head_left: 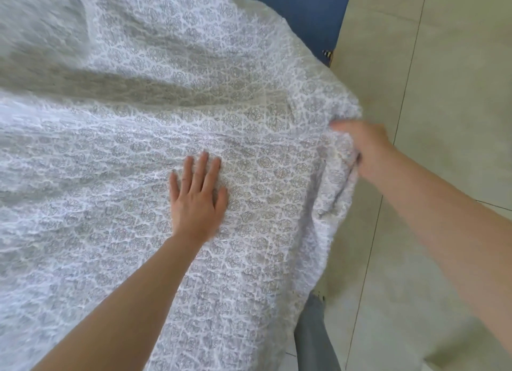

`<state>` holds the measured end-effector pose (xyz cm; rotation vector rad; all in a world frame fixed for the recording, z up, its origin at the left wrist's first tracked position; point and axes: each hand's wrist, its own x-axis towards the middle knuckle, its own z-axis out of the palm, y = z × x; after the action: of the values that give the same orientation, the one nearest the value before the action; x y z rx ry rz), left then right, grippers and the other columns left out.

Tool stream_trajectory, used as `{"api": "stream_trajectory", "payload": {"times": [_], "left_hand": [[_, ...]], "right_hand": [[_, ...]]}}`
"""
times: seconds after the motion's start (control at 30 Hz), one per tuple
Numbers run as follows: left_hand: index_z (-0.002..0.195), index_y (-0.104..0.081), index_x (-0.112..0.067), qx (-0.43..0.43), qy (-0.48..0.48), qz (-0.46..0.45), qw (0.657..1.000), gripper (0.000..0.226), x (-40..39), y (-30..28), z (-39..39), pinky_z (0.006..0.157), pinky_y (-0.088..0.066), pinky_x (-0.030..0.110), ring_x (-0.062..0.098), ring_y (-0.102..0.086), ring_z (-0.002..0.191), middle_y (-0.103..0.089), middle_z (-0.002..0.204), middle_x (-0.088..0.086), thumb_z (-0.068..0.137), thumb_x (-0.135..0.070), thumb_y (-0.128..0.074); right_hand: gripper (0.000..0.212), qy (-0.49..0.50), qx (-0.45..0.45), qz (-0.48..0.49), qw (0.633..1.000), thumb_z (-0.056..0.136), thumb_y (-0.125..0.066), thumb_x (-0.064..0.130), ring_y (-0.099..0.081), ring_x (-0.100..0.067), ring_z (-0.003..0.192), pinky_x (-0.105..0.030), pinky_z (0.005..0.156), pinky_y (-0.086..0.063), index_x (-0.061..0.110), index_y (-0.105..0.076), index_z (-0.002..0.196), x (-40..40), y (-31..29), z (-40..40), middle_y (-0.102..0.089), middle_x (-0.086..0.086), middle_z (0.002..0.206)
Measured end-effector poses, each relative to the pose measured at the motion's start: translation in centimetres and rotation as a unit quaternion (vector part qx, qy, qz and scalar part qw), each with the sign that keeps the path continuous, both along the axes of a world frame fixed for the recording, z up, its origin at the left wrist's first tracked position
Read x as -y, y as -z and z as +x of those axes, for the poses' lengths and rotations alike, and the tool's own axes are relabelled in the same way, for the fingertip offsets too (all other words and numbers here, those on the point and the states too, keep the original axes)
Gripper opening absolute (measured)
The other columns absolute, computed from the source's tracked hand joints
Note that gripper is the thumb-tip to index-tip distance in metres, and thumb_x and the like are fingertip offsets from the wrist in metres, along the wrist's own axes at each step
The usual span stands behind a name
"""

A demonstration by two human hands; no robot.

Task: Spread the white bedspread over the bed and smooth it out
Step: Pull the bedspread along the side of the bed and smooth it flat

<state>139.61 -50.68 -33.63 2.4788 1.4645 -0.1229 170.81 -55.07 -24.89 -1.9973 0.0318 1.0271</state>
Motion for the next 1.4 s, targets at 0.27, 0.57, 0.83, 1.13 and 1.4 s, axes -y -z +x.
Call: {"api": "stream_trajectory", "payload": {"times": [0.27, 0.57, 0.83, 1.13, 1.4], "left_hand": [[0.155, -0.021, -0.026, 0.005, -0.049, -0.026, 0.998, 0.060, -0.1, -1.6, 1.8, 0.122, 0.001, 0.054, 0.024, 0.001, 0.153, -0.010, 0.166, -0.003, 0.099, -0.037, -0.039], [0.119, -0.055, -0.006, 0.317, -0.094, 0.055, 0.942, 0.028, -1.4, -9.7, 13.3, 0.091, -0.044, 0.030, 0.022, -0.053, 0.104, -0.053, 0.109, 0.002, 0.091, -0.009, -0.053], [0.138, -0.048, -0.014, 0.332, -0.384, -0.269, 0.819, 0.080, -4.4, -13.8, 19.9, 0.085, -0.051, 0.035, 0.019, -0.060, 0.110, -0.061, 0.122, 0.000, 0.077, -0.059, -0.072], [0.102, -0.060, -0.015, 0.354, -0.474, -0.090, 0.801, 0.010, -2.0, -10.2, 14.3, 0.073, -0.058, 0.040, 0.023, -0.066, 0.084, -0.066, 0.094, 0.004, 0.093, -0.019, -0.060], [0.105, -0.054, -0.012, 0.369, -0.429, -0.061, 0.822, 0.010, -1.5, -11.2, 14.4, 0.050, -0.041, 0.011, 0.002, -0.054, 0.068, -0.058, 0.084, -0.007, 0.099, -0.021, -0.056]], "right_hand": [[0.062, 0.019, -0.061, -0.009, 0.998, 0.066, -0.083, 0.025, -0.068, -0.024, 0.086, -0.042, 0.080, -0.057, 0.010, -0.058, 0.121, 0.0, 0.0, 2.8, -0.067, -0.008, 0.112], [0.039, -0.051, -0.177, 0.063, 0.981, 0.098, -0.040, 0.040, -0.067, -0.026, 0.088, -0.039, 0.086, -0.051, 0.014, -0.068, 0.090, -1.7, -2.5, 5.2, -0.069, -0.012, 0.109], [0.018, -0.537, -0.018, 0.064, 0.841, 0.087, -0.061, 0.018, -0.053, -0.009, 0.062, -0.027, 0.064, -0.040, 0.016, -0.056, 0.070, 0.2, -4.4, 1.0, -0.054, 0.002, 0.068], [0.051, -0.496, 0.025, 0.038, 0.867, 0.073, -0.074, 0.060, -0.063, -0.015, 0.078, -0.030, 0.068, -0.048, 0.021, -0.064, 0.103, -0.1, -3.3, 2.7, -0.065, 0.003, 0.091], [0.035, -0.178, 0.159, 0.111, 0.965, 0.095, -0.058, 0.020, -0.039, -0.005, 0.052, -0.024, 0.050, -0.030, 0.016, -0.049, 0.062, -1.2, -2.0, 5.9, -0.042, 0.004, 0.058]]}}
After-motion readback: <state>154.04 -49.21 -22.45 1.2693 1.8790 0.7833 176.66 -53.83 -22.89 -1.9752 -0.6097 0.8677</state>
